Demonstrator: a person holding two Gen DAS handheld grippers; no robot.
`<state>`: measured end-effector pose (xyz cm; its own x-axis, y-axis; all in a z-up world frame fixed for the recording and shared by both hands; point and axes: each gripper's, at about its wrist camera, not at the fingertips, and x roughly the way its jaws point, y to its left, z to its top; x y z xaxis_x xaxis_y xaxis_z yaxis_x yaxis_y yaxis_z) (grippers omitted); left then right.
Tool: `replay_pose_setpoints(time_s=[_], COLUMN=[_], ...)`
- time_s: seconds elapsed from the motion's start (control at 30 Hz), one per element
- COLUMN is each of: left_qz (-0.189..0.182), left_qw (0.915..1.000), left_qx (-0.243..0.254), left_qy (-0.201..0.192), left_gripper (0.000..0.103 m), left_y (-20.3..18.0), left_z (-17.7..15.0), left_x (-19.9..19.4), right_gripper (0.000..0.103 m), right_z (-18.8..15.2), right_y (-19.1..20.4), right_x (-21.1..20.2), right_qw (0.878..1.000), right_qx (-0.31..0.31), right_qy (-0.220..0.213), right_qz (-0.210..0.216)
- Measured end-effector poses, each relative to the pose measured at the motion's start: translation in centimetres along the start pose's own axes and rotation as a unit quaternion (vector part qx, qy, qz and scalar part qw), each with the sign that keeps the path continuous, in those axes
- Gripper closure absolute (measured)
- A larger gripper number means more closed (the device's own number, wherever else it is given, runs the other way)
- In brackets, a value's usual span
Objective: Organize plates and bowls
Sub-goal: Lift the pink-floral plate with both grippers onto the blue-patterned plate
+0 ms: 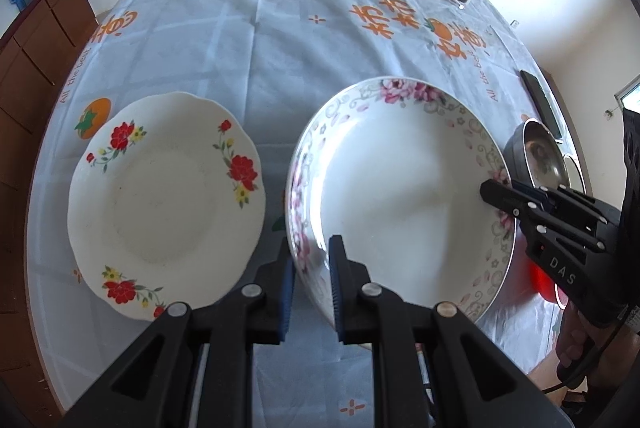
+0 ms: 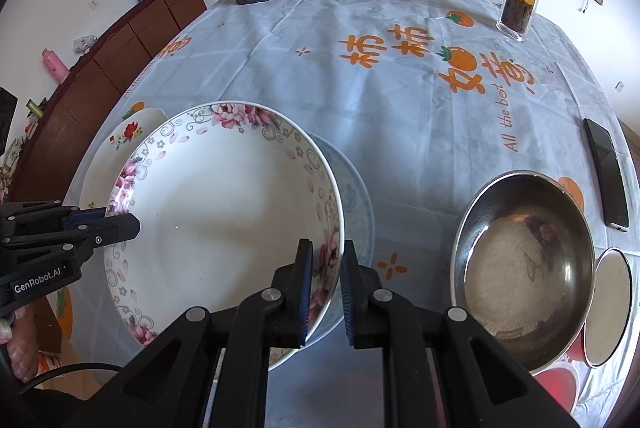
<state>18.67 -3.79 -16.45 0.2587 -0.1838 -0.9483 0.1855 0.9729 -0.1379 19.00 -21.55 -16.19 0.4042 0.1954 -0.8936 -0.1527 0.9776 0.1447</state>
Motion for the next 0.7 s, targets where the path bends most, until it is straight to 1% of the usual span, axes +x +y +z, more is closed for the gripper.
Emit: replay_pose_setpoints(time_s=[0.43, 0.7], left_qz=[0.002, 0.001], left_qw=[1.0000, 0.9999], left_qx=[0.005, 0.008], left_qy=[0.006, 0.012], left_gripper=[0.090, 0.090], left_y=[-0.3, -0.5], left_z=[0.9, 0.8], left_x=[1.3, 1.9], right_gripper=[0.089, 0.089], right_z=[0.5, 0.4], right_y=[-0.4, -0.7], right_x=[0.7, 1.2], right_qw=[1.000, 1.000], right_qx=[-0.006, -0.005], right_qy=[0.000, 0.004], right_qz=[-0.016, -0.019])
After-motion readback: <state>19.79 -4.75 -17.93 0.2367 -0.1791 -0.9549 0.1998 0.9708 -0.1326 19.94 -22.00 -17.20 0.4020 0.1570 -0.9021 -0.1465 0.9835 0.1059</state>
